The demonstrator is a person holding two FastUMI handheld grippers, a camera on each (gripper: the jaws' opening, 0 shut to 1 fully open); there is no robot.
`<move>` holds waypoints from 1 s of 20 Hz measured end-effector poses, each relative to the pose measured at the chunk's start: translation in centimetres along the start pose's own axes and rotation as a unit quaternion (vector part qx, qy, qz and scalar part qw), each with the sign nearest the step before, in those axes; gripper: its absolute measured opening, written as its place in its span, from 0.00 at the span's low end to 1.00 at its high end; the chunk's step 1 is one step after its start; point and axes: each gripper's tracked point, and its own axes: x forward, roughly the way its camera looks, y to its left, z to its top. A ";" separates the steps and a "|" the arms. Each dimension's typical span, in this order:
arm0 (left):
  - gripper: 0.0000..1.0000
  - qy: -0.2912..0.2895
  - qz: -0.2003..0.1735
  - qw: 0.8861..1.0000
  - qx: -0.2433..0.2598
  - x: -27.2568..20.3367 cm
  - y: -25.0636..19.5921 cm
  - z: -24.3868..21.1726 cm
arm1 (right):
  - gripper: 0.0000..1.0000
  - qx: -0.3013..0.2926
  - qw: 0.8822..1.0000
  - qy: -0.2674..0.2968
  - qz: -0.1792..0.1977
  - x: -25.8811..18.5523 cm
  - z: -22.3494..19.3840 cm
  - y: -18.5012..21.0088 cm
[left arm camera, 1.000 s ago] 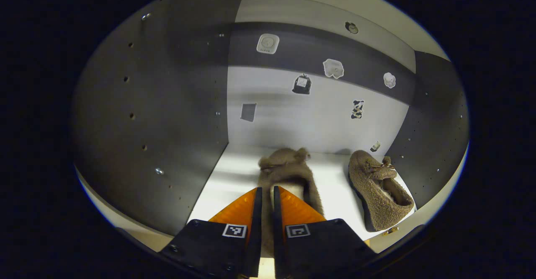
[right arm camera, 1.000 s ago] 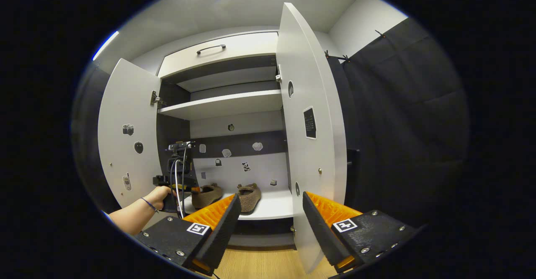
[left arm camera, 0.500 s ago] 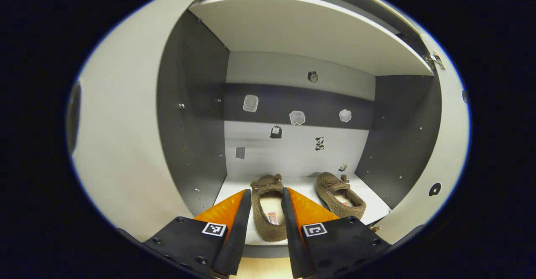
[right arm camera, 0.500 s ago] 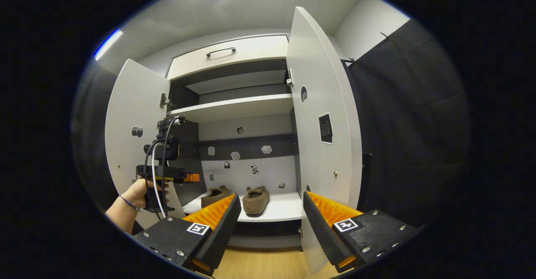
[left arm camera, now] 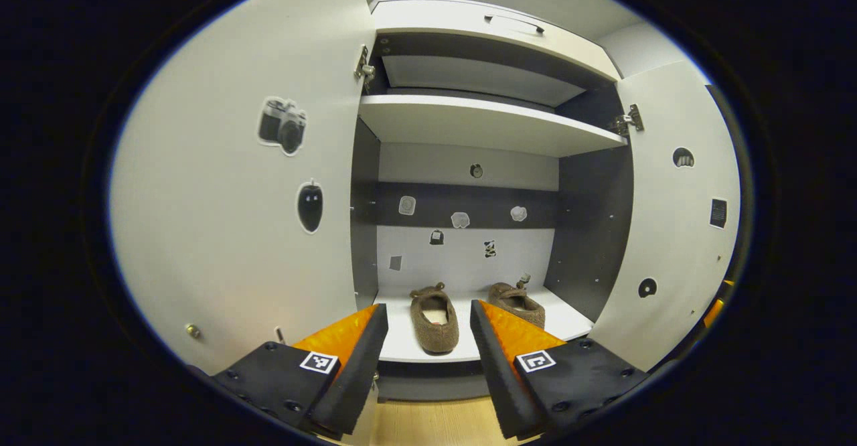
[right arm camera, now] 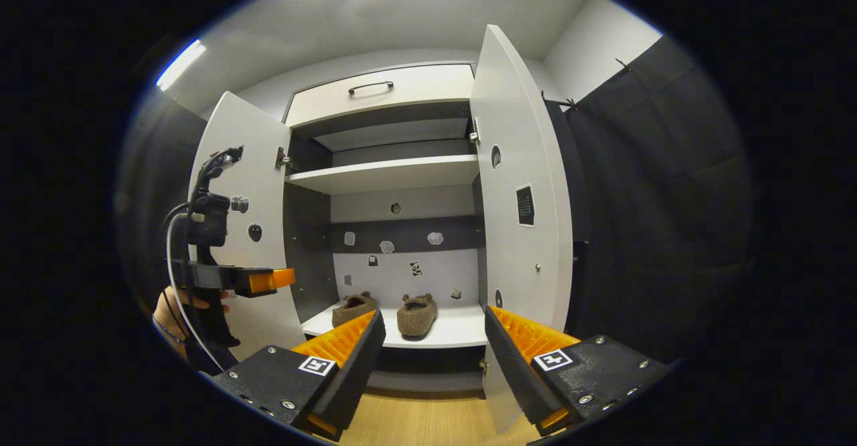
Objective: Grab one shoe with the right hand and put it into the shoe cabinet, grab the other shoe with the left hand and put it into the shoe cabinet; then close the right door with the right hand and the left door with the left hand.
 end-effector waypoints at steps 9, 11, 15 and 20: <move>0.92 -0.022 0.009 1.000 -0.013 -9.0 3.3 -0.8 | 0.92 -0.025 0.998 0.000 -0.055 -3.4 -1.6 -5.9; 0.92 -0.030 0.021 0.999 -0.009 -11.4 4.0 -1.0 | 0.92 -0.034 0.996 0.011 -0.077 -3.7 -2.7 -8.3; 0.99 -0.044 0.043 0.998 -0.013 -14.3 6.3 -1.7 | 0.92 -0.014 0.992 0.037 -0.120 -3.4 -5.4 -12.2; 0.94 -0.040 0.066 0.997 -0.015 -16.3 9.0 -2.7 | 0.92 0.004 0.985 0.057 -0.160 -2.5 -8.4 -16.8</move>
